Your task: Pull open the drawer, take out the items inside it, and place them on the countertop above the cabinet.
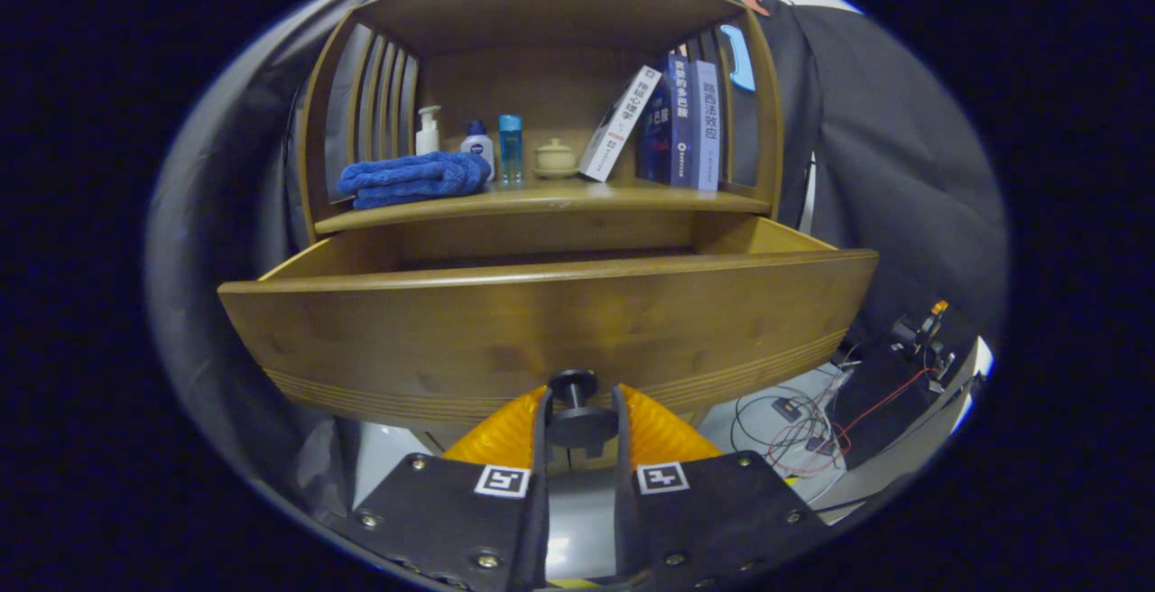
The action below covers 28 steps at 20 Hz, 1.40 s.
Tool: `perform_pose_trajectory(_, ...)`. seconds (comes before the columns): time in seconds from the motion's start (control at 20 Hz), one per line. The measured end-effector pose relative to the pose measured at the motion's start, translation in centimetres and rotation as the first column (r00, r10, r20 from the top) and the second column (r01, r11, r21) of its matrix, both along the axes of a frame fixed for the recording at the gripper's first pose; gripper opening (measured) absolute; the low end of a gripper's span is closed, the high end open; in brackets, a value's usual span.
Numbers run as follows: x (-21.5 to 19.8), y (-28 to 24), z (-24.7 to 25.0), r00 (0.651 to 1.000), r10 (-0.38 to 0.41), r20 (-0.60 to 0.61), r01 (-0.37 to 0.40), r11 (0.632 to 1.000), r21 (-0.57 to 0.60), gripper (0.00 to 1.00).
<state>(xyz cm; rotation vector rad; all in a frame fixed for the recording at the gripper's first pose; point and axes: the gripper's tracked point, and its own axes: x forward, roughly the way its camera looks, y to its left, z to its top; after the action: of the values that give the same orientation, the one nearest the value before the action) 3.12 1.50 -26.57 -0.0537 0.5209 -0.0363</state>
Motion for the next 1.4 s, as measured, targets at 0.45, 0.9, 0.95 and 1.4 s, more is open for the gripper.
perform_pose_trajectory(0.45, -1.6, -0.1, 0.4, 1.000, 0.008, 0.022, -0.008, 1.000, 0.018, 0.29)
perform_pose_trajectory(0.9, -2.0, 1.2, 4.0, 0.995, 0.080, 0.062, -0.082, 0.996, 0.029, 0.40)
perform_pose_trajectory(0.95, -1.6, 2.0, 5.6, 0.987, 0.112, 0.115, -0.119, 0.991, 0.057, 0.39)
perform_pose_trajectory(1.4, 5.2, 2.8, 12.6, 0.986, 0.084, 0.142, -0.086, 0.996, 0.007, 0.39)
